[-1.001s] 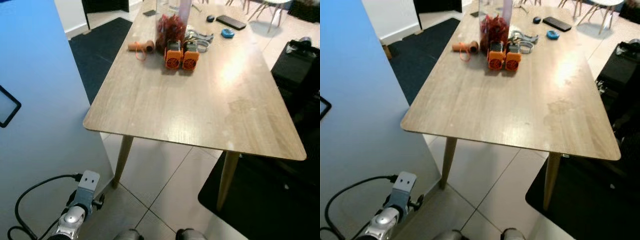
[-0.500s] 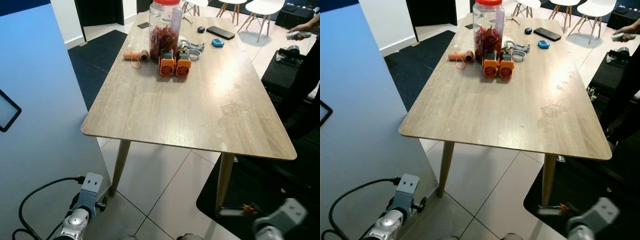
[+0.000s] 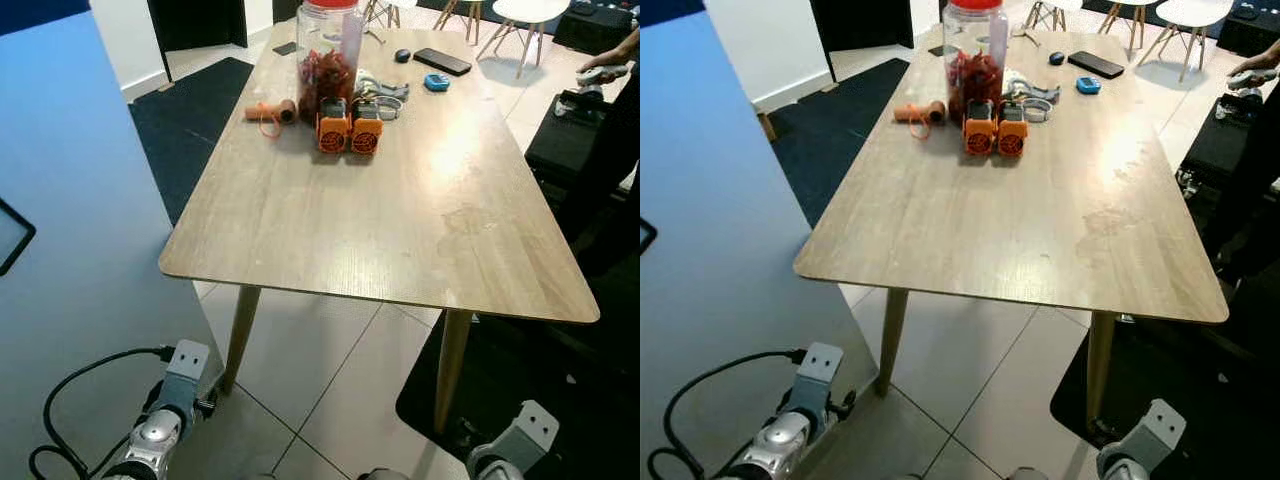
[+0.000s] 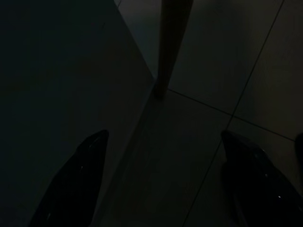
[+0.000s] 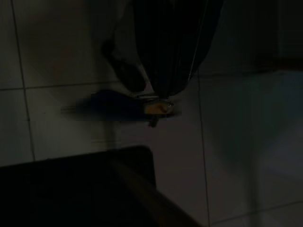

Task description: Hang keys on a hook

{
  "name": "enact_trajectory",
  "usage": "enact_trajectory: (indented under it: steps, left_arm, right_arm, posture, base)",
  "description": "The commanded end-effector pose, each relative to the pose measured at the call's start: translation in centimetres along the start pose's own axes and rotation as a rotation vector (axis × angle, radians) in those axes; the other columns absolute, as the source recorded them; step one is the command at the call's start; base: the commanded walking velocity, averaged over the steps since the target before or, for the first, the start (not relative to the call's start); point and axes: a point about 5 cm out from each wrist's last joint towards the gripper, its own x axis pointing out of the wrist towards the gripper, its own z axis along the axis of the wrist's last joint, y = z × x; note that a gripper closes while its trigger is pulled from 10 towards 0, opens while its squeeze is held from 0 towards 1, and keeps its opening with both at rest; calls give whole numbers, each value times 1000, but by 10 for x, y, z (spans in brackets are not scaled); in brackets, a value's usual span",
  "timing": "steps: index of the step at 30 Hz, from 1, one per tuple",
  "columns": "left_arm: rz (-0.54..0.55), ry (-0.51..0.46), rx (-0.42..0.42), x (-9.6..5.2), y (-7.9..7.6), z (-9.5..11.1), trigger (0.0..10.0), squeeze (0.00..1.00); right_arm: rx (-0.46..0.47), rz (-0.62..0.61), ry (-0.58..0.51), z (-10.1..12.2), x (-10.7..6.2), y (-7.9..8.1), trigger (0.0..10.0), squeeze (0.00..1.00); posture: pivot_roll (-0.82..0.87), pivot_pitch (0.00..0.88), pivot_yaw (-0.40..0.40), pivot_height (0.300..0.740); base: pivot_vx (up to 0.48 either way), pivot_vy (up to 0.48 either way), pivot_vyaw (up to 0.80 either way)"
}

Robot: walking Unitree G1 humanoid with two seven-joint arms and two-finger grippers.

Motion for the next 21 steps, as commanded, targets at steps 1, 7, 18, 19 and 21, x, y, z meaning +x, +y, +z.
enact_trajectory:
  steps: [1,7,18,19,21]
  left_arm:
    - [-22,27,-19,0,-7,-4,10000,0]
    - [-26,62,-63,0,-9,-8,10000,0]
    - [-89,47,7,-1,-17,-10,10000,0]
    - [-94,54,17,-1,-17,-12,10000,0]
    - [-106,66,38,-2,-18,-13,10000,0]
  right_arm:
    - [-18,23,30,-6,0,4,10000,0]
    - [-42,84,76,-17,-1,16,10000,0]
    - [-169,78,120,-26,-3,18,10000,0]
    - [-174,73,125,-27,-3,17,10000,0]
    - [-188,61,138,-30,-5,15,10000,0]
  posture:
    - [24,20,11,740]
    - [21,0,15,740]
    - [26,0,12,740]
    - [28,0,17,740]
    - [29,0,21,740]
  base:
    - [0,0,0]
    - [0,0,0]
    - [0,0,0]
    - [0,0,0]
    - [0,0,0]
